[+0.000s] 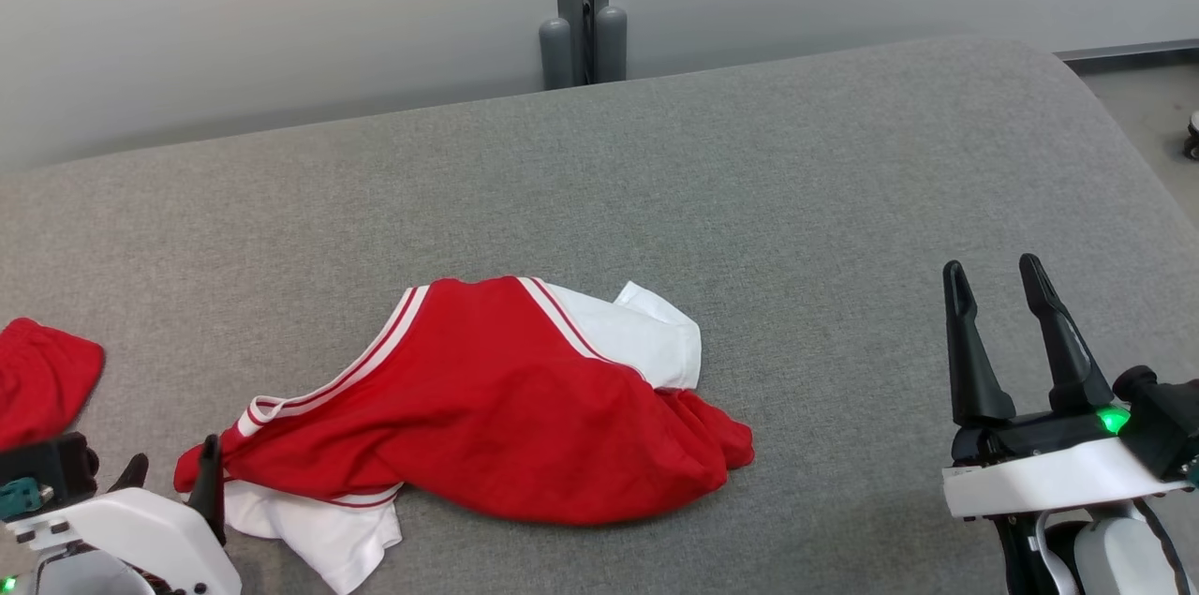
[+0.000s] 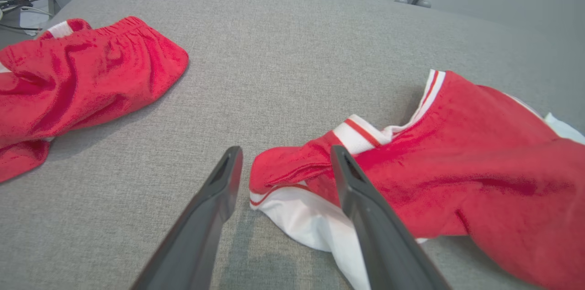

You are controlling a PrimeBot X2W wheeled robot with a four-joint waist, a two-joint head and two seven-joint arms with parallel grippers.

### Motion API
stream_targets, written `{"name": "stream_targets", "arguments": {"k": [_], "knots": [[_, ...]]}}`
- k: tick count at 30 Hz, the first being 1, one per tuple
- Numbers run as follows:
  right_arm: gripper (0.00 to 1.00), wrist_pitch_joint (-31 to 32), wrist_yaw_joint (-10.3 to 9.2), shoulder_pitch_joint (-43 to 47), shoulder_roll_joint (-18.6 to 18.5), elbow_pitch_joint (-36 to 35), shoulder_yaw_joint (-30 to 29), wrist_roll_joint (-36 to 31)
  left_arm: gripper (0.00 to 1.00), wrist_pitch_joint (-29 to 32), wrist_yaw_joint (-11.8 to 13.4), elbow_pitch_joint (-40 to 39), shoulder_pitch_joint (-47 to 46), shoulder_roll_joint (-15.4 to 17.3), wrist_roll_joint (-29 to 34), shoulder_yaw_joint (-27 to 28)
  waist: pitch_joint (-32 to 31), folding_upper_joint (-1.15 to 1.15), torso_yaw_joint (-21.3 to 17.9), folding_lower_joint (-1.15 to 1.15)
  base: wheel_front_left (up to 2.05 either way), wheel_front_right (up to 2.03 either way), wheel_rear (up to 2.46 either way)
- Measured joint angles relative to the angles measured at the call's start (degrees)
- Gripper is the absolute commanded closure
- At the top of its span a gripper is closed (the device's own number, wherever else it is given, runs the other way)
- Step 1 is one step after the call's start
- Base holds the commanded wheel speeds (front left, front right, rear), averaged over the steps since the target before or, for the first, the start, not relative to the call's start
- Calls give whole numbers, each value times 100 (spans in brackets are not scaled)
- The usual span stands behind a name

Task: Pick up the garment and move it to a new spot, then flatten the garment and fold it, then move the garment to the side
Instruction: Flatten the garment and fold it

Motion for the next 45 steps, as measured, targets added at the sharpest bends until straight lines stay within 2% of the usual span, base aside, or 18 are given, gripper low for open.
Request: {"name": "stream_targets", "arguments": {"k": [2,8,16,22,25,26,30,34,39,40,41,42,45], "knots": [[0,11,0,9,-20,14,16,0,0,-224,52,-219,-67,-67,246,-163,-86,0,62,0,0,0,0],[0,37,0,113,-42,8,15,9,0,-628,-187,-635,-131,-305,599,-709,-258,0,187,0,0,0,0],[0,151,0,241,-86,-37,154,66,0,-1227,-214,-695,-232,-603,817,-851,-374,0,308,0,0,0,0],[0,303,0,242,-132,-56,392,247,0,-1722,-336,-647,-368,-804,900,-926,-394,0,386,0,0,0,0],[0,870,0,239,-331,12,1082,533,0,-2063,-428,-489,-421,-1023,904,-1007,-384,0,512,0,0,0,0],[0,870,0,239,-331,12,1082,533,0,-2063,-428,-489,-421,-1023,904,-1007,-384,0,512,0,0,0,0],[0,1756,0,251,-626,190,1791,1042,0,-2171,-589,-230,-462,-1181,877,-1166,-367,0,732,0,0,0,0],[0,2397,0,248,-843,276,2041,1433,0,-2243,-647,-1,-567,-1212,855,-1172,-346,0,992,0,0,0,0],[0,3066,0,270,-928,398,2127,1621,0,-2316,-760,175,-641,-1314,795,-1259,-306,0,1287,0,0,0,0],[10,3114,0,268,-926,398,2118,1636,0,-2326,-786,207,-677,-1337,792,-1281,-296,0,1344,0,0,0,0],[64,3170,0,267,-932,406,2116,1636,0,-2337,-793,238,-694,-1357,789,-1299,-287,0,1398,0,0,0,0],[100,3204,0,268,-940,414,2100,1603,0,-2346,-828,279,-697,-1374,781,-1315,-278,0,1452,0,0,0,0],[100,3248,0,261,-946,408,2025,1547,0,-2395,-879,379,-708,-1422,743,-1352,-259,0,1601,0,0,0,0]]}}
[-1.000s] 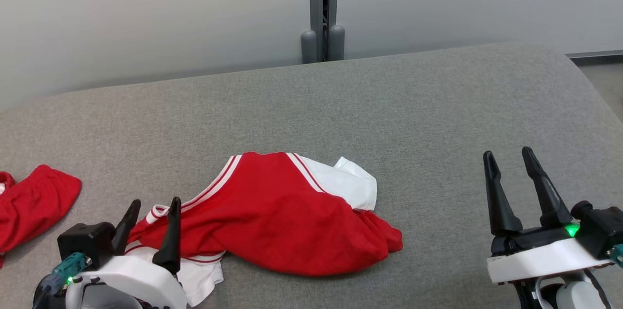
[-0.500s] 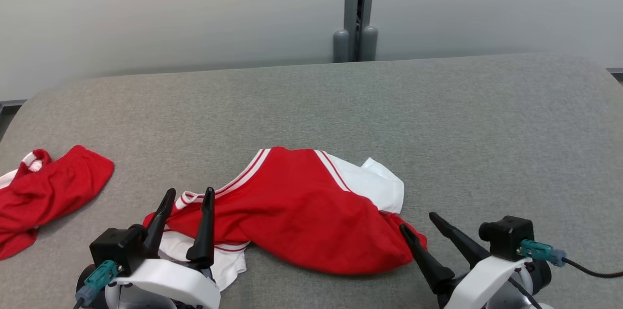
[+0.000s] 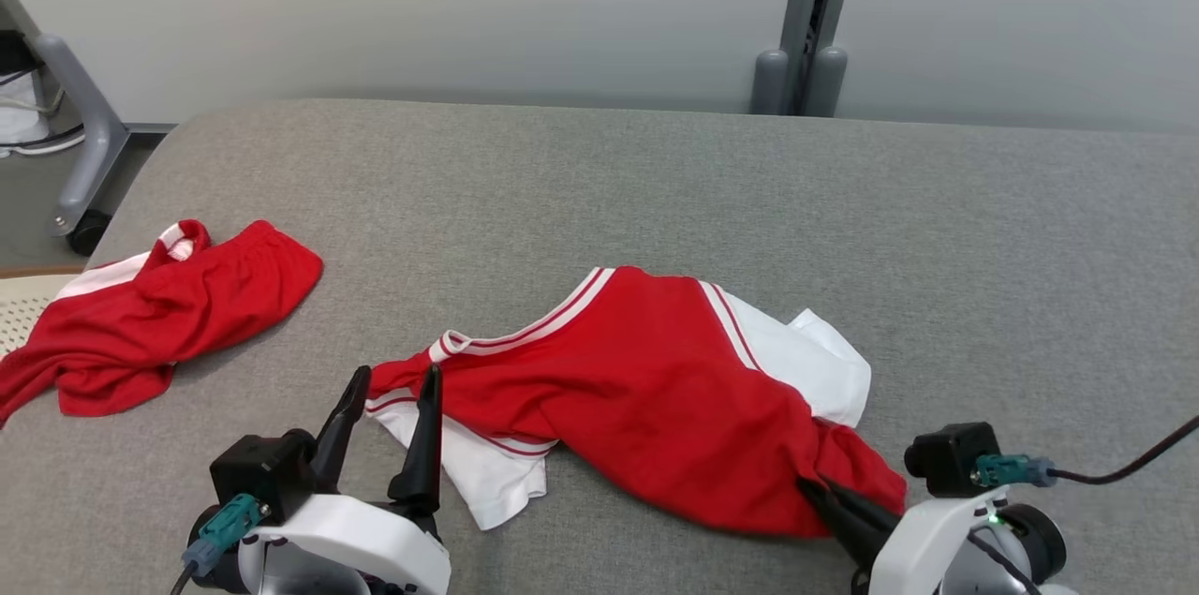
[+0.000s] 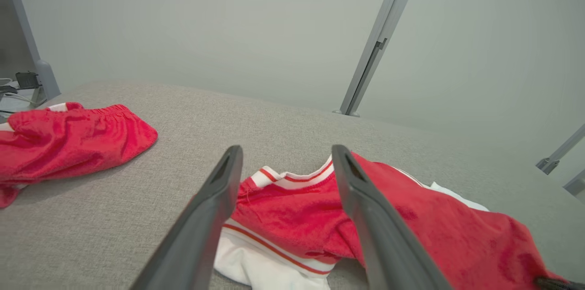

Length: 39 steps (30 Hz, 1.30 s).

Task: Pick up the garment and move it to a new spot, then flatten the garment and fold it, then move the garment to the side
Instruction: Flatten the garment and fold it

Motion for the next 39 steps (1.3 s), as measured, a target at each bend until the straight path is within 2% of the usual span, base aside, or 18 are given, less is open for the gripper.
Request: {"name": "stream_targets", "arguments": {"k": [5,9,13,22,25,28,29,30,35,39], "knots": [[100,-99,0,-309,-59,-205,-189,-99,0,-71,-65,105,-82,-71,-7,-65,50,0,216,0,0,0,0],[100,-26,0,-961,-204,-250,-354,-51,0,-138,-165,129,-212,-147,-2,-162,211,0,374,0,0,0,0],[100,176,0,-1784,-435,3,-589,167,0,-218,-302,169,-427,-298,2,-285,484,0,579,0,0,0,0],[100,456,0,-3545,-911,1351,-954,1449,0,-453,-603,448,-901,-623,2,-490,1208,0,1136,0,0,0,0],[100,281,0,-4010,-1020,1836,-920,1567,0,-521,-672,536,-1017,-706,3,-542,1418,0,1330,0,0,0,0],[100,-162,0,-4485,-1079,2265,-829,1592,0,-571,-721,630,-1110,-769,10,-572,1604,0,1481,0,0,0,0],[64,-346,0,-4623,-1093,2395,-753,1574,0,-581,-738,659,-1146,-787,15,-583,1656,0,1520,0,0,0,0],[0,-542,0,-4736,-1101,2523,-671,1526,0,-602,-749,677,-1170,-797,23,-583,1699,0,1552,0,0,0,0],[0,-1400,0,-4925,-1011,3118,-186,1429,0,-630,-762,805,-1227,-783,47,-584,1689,0,1525,0,0,0,0],[0,-2022,0,-4774,-971,3162,266,1478,0,-627,-740,857,-1223,-727,48,-579,1458,0,1370,0,0,0,0]]}}
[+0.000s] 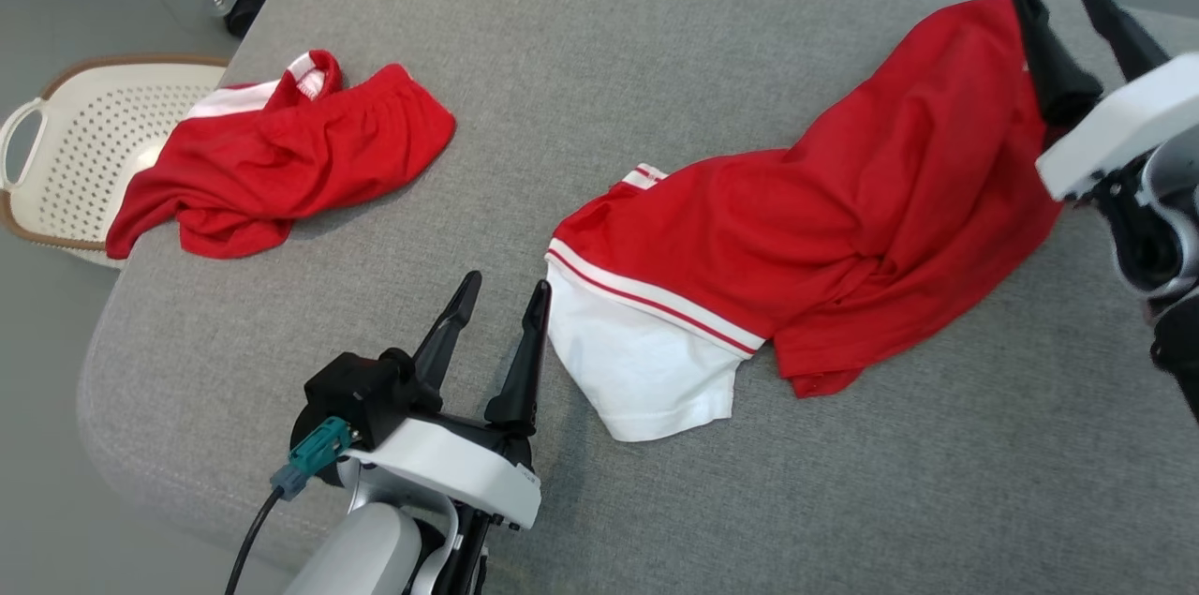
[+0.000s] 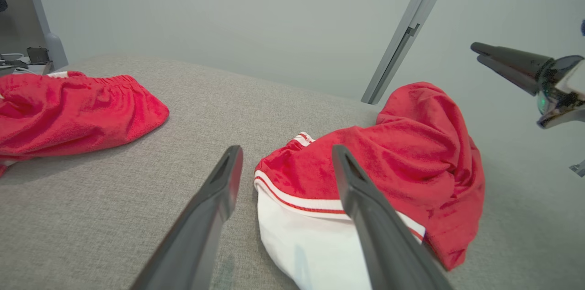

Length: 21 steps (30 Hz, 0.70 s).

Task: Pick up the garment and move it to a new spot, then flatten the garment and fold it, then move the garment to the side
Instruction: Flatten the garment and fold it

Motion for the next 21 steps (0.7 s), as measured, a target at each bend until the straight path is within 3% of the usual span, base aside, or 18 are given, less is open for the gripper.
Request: {"name": "stream_targets", "arguments": {"k": [5,10,15,21], "knots": [[0,-722,0,769,1,-333,430,160,0,68,89,-14,210,127,-9,41,-400,0,-239,0,0,0,0],[0,-950,0,1632,-20,-818,917,138,0,187,218,-189,359,293,-46,99,-793,0,-457,0,0,0,0],[0,-375,0,2118,-67,-1025,1675,-288,0,336,332,-404,464,396,-49,104,-1040,0,-412,0,0,0,0],[0,277,1,2362,3,-1165,2086,-379,0,359,380,-465,602,365,-108,67,-1083,0,-88,0,0,0,0]]}}
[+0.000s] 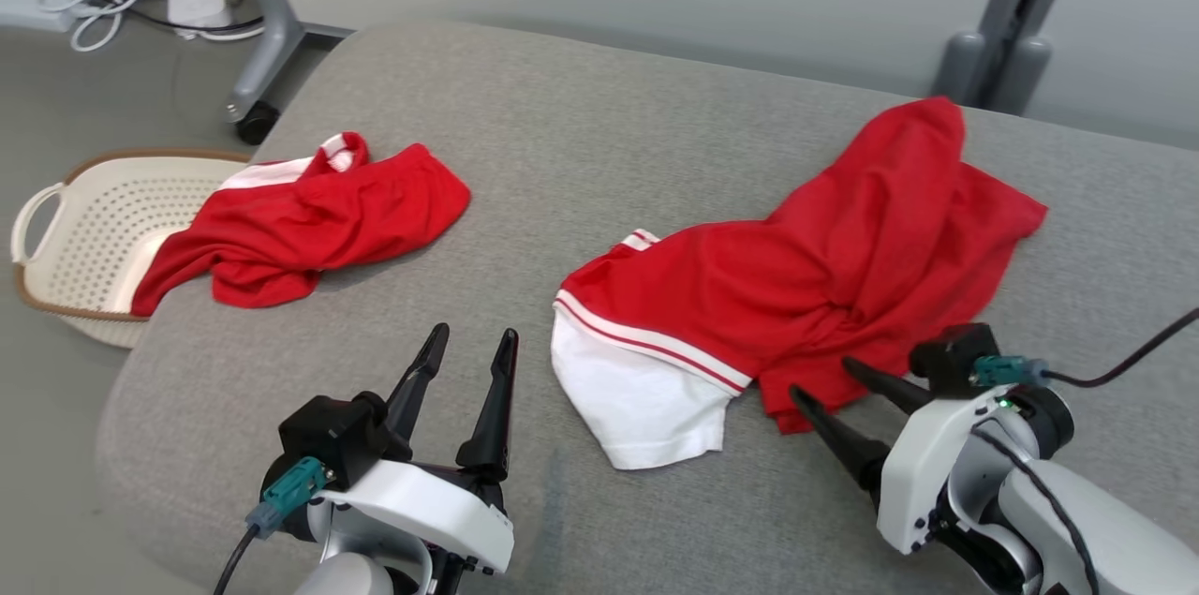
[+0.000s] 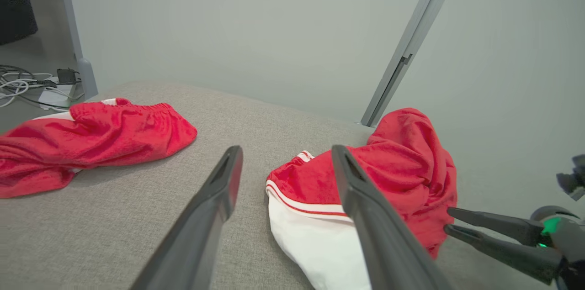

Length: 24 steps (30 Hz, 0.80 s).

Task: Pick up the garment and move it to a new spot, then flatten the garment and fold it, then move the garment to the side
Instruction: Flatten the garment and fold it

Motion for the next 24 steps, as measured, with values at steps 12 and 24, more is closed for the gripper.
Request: {"name": "stream_targets", "arguments": {"k": [12,24], "knots": [[0,776,0,-159,160,452,289,-772,0,-101,-10,142,64,-91,-86,-4,118,0,372,0,0,0,0],[100,809,0,-187,326,387,55,-1335,0,-125,2,227,66,-24,-120,21,-37,0,123,0,0,0,0]]}}
